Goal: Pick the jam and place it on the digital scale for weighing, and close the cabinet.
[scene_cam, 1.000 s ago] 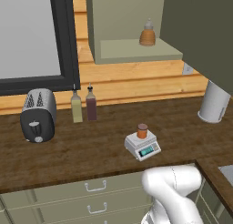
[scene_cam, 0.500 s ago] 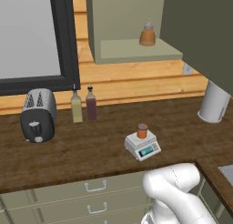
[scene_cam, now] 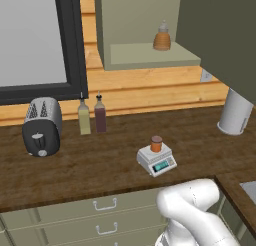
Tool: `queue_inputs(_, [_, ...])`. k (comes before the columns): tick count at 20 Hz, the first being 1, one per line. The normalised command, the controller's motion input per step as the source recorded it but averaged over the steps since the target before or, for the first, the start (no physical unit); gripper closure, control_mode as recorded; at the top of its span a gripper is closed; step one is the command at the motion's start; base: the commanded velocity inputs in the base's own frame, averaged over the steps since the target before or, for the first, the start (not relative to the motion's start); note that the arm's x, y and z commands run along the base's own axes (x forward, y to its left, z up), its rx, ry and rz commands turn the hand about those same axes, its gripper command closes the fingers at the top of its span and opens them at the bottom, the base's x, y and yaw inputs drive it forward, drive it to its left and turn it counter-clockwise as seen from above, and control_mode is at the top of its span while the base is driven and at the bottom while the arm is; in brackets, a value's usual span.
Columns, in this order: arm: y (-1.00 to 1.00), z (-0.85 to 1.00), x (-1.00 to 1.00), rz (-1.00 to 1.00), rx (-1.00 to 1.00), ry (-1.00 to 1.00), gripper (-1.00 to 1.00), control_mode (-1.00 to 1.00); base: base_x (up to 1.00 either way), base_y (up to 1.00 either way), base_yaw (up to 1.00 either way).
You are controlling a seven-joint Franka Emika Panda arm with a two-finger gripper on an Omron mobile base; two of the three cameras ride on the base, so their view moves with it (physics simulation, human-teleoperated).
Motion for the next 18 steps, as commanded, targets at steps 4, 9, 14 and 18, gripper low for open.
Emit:
queue_inputs(4, [-0.39,-0.23,1.0,0.11,0.24,0.0,-1.0,-1.0,0.0,0.0,0.0])
queue_inputs(9, [-0.1,-0.05,1.0,0.1,0.23,0.0,-1.0,-1.0,0.0,0.0,0.0])
queue_inputs(14, [-0.22,0.4,0.63,0.11,0.13,-0.08,-1.0,-1.0,0.0,0.0,0.0])
queue_inputs(18, [0.26,0.76,0.04,0.09,0.01,-0.23,-1.0,-1.0,0.0,0.0,0.0])
